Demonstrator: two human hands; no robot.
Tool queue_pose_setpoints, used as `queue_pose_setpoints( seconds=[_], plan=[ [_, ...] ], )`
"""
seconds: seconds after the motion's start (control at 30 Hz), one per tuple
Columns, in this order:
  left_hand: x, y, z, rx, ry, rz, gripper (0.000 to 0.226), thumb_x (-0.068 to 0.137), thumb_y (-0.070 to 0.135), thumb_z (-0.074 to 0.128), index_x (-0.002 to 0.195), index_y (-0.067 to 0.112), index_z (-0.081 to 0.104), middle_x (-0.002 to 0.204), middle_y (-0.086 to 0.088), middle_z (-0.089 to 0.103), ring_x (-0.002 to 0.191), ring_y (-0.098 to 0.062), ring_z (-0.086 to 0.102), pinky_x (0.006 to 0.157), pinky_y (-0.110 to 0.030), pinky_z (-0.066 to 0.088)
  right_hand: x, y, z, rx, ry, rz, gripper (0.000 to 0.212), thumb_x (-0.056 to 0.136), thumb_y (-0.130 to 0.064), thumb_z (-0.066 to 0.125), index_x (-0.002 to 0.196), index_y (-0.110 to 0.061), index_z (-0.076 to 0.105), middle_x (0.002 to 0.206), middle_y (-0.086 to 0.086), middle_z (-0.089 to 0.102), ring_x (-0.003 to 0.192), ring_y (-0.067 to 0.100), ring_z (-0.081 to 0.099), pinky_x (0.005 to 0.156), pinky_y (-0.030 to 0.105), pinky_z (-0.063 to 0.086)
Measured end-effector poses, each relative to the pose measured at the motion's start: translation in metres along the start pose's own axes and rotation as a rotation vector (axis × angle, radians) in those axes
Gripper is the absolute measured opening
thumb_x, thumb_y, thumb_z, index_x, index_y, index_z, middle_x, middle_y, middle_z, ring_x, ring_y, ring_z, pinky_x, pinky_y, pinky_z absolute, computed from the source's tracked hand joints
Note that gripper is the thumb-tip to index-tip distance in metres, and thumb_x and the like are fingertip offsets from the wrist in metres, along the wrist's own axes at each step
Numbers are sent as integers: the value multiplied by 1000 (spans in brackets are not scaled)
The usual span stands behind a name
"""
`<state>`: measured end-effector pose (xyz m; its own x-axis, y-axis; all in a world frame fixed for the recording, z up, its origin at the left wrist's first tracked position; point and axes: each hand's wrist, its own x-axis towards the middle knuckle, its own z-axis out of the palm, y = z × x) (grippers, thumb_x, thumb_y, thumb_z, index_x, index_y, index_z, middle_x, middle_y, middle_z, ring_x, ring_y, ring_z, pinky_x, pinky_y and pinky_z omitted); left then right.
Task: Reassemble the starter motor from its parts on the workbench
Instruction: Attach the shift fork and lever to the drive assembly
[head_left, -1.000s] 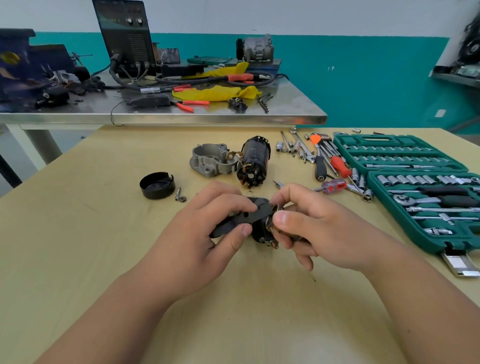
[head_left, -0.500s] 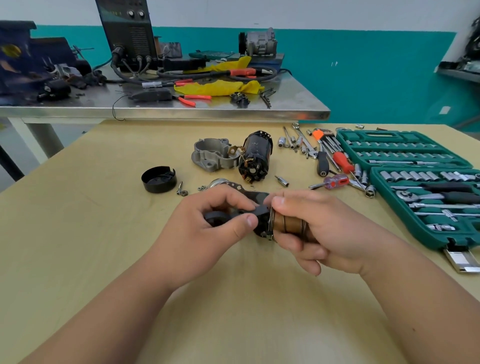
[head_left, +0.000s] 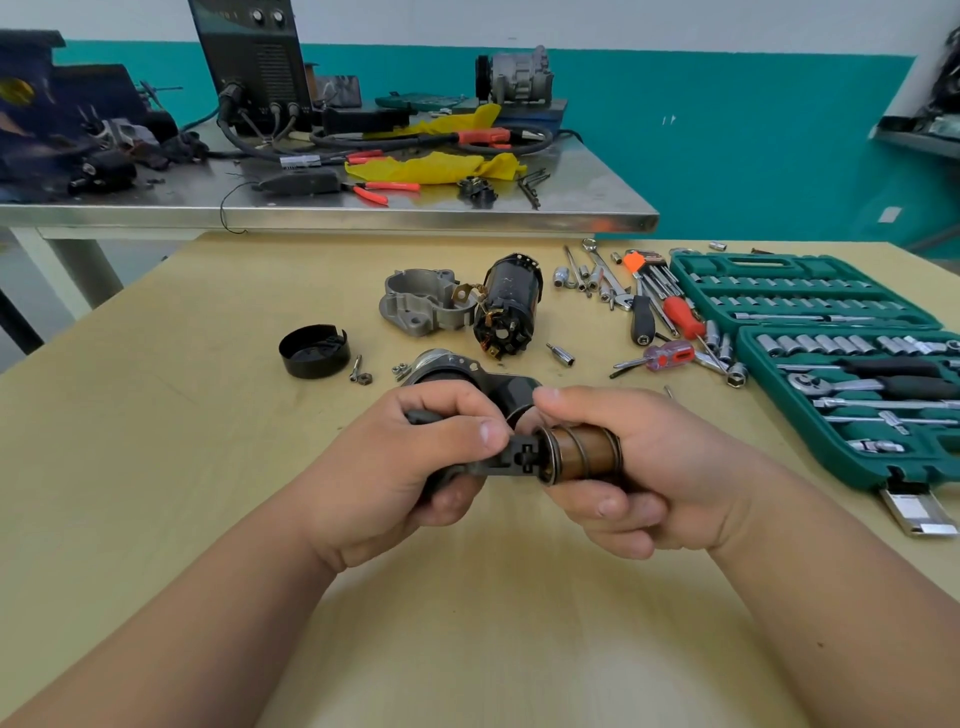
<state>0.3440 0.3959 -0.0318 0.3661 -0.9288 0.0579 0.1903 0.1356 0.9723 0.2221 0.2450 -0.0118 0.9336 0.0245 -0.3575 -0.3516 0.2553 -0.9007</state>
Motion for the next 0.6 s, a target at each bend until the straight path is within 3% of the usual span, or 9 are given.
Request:
queue_pose_setpoints(
  seconds=[0.1, 0.17, 0.23, 0.33, 0.47, 0.53, 0.6],
  plan=[
    [2, -2, 1, 4, 54, -21, 13, 59, 25, 74, 61, 15, 66, 54, -8, 44, 35, -10, 35, 39, -14, 27, 6, 2, 7, -215, 338, -156, 43, 97, -46, 43, 72, -14, 58, 41, 8, 50, 27, 15, 29, 36, 22, 36],
    [4, -4, 3, 57, 122, -3, 16, 58, 29, 75, 58, 18, 63, 51, -5, 42, 37, -12, 33, 41, -16, 25, 9, 3, 9, -465, 571, -250, 53, 98, -52, 36, 66, -17, 59, 45, 5, 59, 30, 17, 40, 38, 24, 39],
    [5, -5, 5, 102, 161, 8, 18, 58, 32, 75, 57, 19, 62, 50, -3, 40, 39, -13, 31, 42, -18, 23, 10, 3, 10, -577, 671, -326, 54, 95, -55, 35, 64, -17, 58, 46, 2, 61, 32, 13, 45, 37, 21, 39],
    [4, -6, 7, 71, 106, -5, 14, 62, 24, 75, 56, 19, 63, 47, -2, 40, 37, -12, 31, 42, -15, 24, 9, 3, 12, -505, 659, -331, 52, 98, -48, 39, 61, -14, 54, 41, 1, 54, 31, 11, 44, 36, 23, 38],
    [2, -5, 13, -106, -1, -48, 12, 62, 25, 72, 57, 16, 65, 45, -6, 43, 31, -7, 32, 37, -10, 27, 10, 5, 18, -153, 417, -267, 45, 102, -33, 41, 64, -9, 47, 36, 1, 42, 24, 10, 35, 36, 22, 35],
    [3, -7, 17, -40, 59, -7, 17, 62, 31, 72, 62, 17, 63, 44, -1, 44, 31, -8, 31, 36, -11, 26, 9, 3, 16, -98, 396, -275, 45, 102, -32, 41, 64, -10, 47, 36, 3, 41, 24, 11, 29, 36, 21, 33],
    [6, -9, 17, 126, 202, 27, 31, 64, 35, 74, 79, 16, 55, 46, 4, 45, 35, -10, 30, 37, -15, 26, 6, 0, 11, -76, 389, -294, 48, 102, -31, 40, 60, -11, 49, 37, 7, 41, 25, 13, 24, 36, 21, 33]
  ],
)
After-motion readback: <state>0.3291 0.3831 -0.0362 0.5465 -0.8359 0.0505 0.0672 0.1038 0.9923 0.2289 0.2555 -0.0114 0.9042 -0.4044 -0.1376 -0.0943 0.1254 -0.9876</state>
